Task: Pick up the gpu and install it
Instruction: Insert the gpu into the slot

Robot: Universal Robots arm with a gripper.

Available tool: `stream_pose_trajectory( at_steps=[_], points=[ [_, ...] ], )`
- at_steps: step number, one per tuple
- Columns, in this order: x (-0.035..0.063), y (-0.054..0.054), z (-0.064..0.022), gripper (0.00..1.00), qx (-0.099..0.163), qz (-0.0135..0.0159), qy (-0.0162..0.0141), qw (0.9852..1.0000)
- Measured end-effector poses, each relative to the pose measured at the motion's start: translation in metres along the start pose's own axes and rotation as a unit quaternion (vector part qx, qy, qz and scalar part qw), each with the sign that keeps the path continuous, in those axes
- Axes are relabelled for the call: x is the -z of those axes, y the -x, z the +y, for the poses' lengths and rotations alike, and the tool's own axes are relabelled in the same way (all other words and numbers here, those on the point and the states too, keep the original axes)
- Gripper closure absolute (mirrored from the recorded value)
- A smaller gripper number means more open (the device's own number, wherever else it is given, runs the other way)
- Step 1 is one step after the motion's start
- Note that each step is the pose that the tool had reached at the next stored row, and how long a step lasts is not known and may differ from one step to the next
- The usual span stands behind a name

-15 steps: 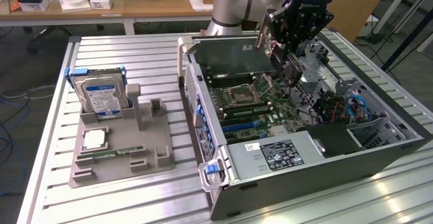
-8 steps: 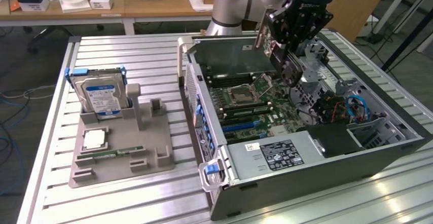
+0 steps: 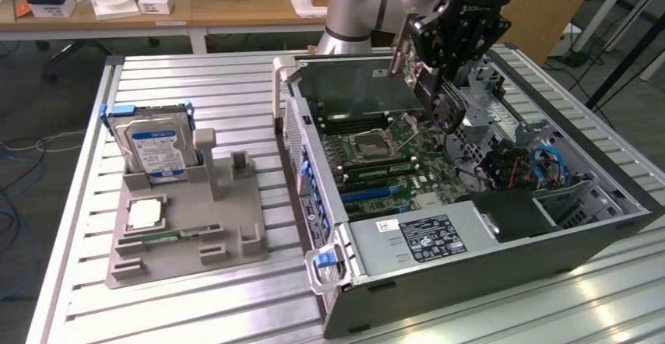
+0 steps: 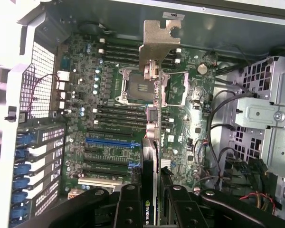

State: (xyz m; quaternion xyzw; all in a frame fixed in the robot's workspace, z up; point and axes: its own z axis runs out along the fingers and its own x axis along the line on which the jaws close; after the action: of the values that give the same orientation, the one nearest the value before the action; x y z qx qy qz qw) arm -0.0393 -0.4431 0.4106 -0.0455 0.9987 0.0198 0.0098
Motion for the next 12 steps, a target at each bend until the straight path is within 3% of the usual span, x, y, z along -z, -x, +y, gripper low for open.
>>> stream_pose_trajectory(
  at_steps=[12],
  points=[
    [0.0,0.0,0.0,0.74,0.008,0.0003,0.0002,1.0]
  ],
)
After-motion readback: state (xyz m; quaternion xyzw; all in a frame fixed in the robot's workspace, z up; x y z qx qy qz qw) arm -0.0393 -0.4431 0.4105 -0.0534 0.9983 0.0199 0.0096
